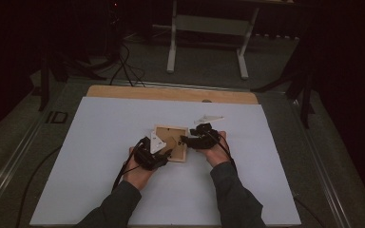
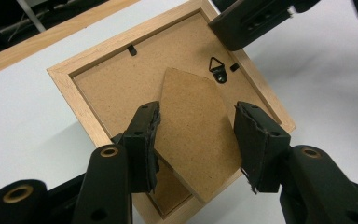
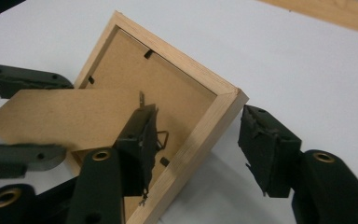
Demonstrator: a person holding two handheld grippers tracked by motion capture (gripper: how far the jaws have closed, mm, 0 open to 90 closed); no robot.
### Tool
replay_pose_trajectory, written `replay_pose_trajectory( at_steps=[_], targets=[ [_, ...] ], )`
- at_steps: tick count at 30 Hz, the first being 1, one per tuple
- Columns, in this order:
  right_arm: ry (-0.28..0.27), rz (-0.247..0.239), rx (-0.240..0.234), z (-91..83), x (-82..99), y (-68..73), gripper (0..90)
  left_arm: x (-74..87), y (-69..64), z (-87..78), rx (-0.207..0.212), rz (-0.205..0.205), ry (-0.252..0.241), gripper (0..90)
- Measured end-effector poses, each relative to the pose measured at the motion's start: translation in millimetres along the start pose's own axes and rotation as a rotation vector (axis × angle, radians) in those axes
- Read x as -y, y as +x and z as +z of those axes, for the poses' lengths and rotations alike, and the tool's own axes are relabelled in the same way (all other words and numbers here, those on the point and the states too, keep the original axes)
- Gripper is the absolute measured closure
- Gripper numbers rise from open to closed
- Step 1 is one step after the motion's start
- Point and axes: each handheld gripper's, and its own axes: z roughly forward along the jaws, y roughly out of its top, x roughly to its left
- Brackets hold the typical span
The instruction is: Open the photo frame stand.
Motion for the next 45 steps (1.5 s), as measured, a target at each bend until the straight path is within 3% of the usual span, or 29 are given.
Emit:
replay_pose_trajectory(
  at_steps=[6,14,22,29,33,36,45],
  targets=[
    [0.002,0.056,-0.046,5.8,-2.1,-3.4,38.4,1.1,-0.6,-0.5,-0.002,0.019,-0.009,52.3],
    [0.012,0.090,-0.073,11.1,-3.1,-7.0,33.0,3.8,-1.2,-1.1,-0.004,0.026,-0.027,52.3],
    [0.031,0.109,-0.104,16.0,-1.0,-10.2,31.7,5.2,-3.2,-2.3,-0.004,0.055,-0.047,52.3],
    [0.030,0.097,-0.096,15.0,-0.9,-9.1,34.3,5.4,0.2,-2.5,0.019,0.043,-0.037,51.9],
    [0.031,0.097,-0.093,14.8,-0.7,-9.2,35.1,4.5,3.9,-2.1,0.043,0.005,-0.024,52.0],
    [0.020,0.096,-0.090,14.0,-0.2,-9.2,38.9,2.3,10.6,0.1,0.097,-0.071,0.004,52.1],
    [0.005,0.068,-0.080,10.1,-1.4,-6.6,43.2,1.6,25.7,4.6,0.209,-0.219,0.067,56.1]
  ],
)
